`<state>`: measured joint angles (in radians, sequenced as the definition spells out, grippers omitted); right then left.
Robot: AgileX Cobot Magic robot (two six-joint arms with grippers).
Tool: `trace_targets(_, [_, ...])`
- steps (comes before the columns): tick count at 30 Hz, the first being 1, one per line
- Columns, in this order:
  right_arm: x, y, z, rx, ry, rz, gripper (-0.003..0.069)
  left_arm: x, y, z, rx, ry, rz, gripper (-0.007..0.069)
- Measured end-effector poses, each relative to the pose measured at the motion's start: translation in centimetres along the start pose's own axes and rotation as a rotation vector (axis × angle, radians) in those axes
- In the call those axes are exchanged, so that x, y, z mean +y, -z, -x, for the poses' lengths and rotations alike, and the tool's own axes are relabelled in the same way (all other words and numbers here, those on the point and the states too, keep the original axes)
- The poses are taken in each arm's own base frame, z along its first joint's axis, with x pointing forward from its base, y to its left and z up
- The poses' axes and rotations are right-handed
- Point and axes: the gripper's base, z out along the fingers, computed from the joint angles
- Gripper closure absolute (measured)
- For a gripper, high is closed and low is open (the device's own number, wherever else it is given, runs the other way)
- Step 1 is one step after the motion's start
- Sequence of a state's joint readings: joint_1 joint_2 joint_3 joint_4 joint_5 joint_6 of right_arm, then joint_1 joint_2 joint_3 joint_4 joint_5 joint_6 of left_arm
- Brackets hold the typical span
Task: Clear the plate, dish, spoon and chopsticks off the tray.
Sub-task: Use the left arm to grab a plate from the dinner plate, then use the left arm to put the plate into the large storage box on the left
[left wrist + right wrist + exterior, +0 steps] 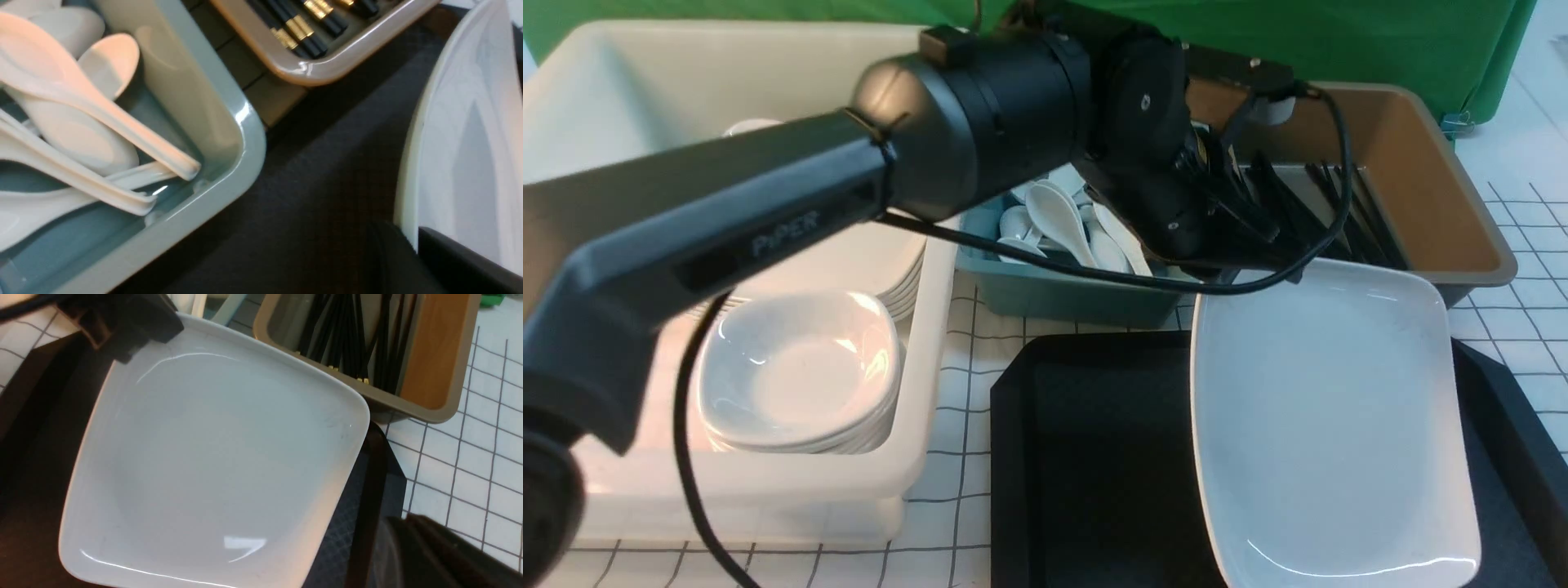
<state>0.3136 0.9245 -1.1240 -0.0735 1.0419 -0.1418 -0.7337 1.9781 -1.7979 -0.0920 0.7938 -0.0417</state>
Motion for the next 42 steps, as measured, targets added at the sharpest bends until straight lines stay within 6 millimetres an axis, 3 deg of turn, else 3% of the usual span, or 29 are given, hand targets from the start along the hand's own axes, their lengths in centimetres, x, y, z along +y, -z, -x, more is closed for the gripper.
trace_targets(13, [0.2,0.1,0.2,-0.017,-0.010,0.019,0.0652,-0.5,6.6,1.4,-0.113,-0.056,-0.005,0.0593])
trace_targets(25, [0.2,1.6,1.4,-0.089,-0.026,0.048,0.0650,-0.6,9.7,1.5,-0.134,-0.072,0.007,0.0593])
trace_targets(30, [0.4,1.7,1.5,-0.096,-0.033,0.069,0.0650,-0.3,12.6,2.2,-0.196,-0.103,0.067,0.0593])
trace_targets(33, [0.7,1.8,1.8,-0.115,-0.011,0.103,0.0650,0.9,15.3,3.0,-0.252,-0.091,0.111,0.0593])
trace_targets(36, [1.0,2.1,2.8,-0.155,-0.002,0.157,0.0650,3.4,17.5,3.4,-0.300,-0.033,0.159,0.0593])
trace_targets(39, [1.2,2.2,3.7,-0.176,0.006,0.193,0.0650,5.7,18.7,3.3,-0.315,0.030,0.188,0.0593])
trace_targets(40, [1.4,2.1,4.3,-0.187,0.012,0.222,0.0650,7.7,19.5,3.1,-0.325,0.086,0.212,0.0593])
trace_targets(42, [1.6,2.1,5.2,-0.207,0.018,0.260,0.0650,9.9,20.6,2.8,-0.341,0.147,0.240,0.0593])
